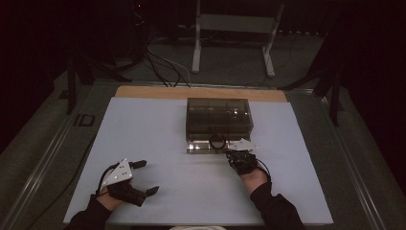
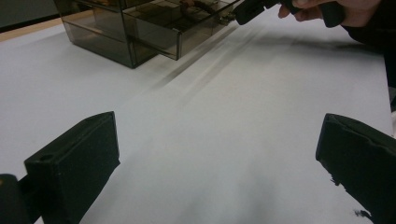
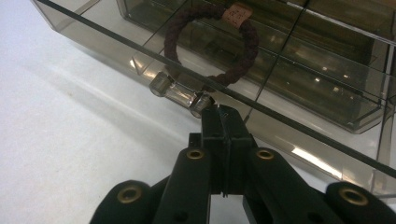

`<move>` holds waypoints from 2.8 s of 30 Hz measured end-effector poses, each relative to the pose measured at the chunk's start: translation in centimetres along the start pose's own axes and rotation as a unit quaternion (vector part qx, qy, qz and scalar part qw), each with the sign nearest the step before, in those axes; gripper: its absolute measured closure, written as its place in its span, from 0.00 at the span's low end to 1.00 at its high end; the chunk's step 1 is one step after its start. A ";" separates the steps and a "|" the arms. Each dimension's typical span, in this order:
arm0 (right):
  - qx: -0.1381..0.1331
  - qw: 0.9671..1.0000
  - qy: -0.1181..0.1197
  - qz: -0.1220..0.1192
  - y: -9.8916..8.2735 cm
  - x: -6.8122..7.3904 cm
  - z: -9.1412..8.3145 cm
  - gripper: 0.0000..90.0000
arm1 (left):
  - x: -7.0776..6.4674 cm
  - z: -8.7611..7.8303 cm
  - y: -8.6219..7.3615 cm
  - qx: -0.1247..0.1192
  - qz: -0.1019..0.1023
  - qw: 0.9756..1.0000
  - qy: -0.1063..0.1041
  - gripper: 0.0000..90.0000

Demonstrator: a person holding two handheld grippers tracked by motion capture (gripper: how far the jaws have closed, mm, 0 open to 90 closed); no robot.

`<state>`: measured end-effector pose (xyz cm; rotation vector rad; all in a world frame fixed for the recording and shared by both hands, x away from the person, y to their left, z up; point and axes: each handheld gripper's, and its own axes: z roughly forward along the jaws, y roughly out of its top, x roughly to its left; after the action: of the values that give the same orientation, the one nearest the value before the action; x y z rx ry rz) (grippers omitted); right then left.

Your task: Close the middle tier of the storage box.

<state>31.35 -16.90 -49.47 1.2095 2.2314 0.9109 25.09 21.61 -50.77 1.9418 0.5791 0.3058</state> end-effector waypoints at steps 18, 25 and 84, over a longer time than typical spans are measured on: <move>-0.002 1.000 0.000 0.000 0.8 -0.1 0.6 1.00 | 0.0 0.0 0.0 0.001 0.001 1.000 0.001 0.01; -0.002 1.000 0.002 0.003 0.9 -0.3 0.8 1.00 | 0.0 0.0 0.0 0.000 0.001 1.000 0.001 0.01; -0.002 1.000 -0.004 0.017 2.1 -1.3 2.0 1.00 | 0.0 0.0 0.0 0.001 -0.001 1.000 0.000 0.01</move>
<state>34.48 -16.45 -49.20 1.2514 2.2067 0.9227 25.12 21.63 -50.79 1.9431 0.5817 0.3031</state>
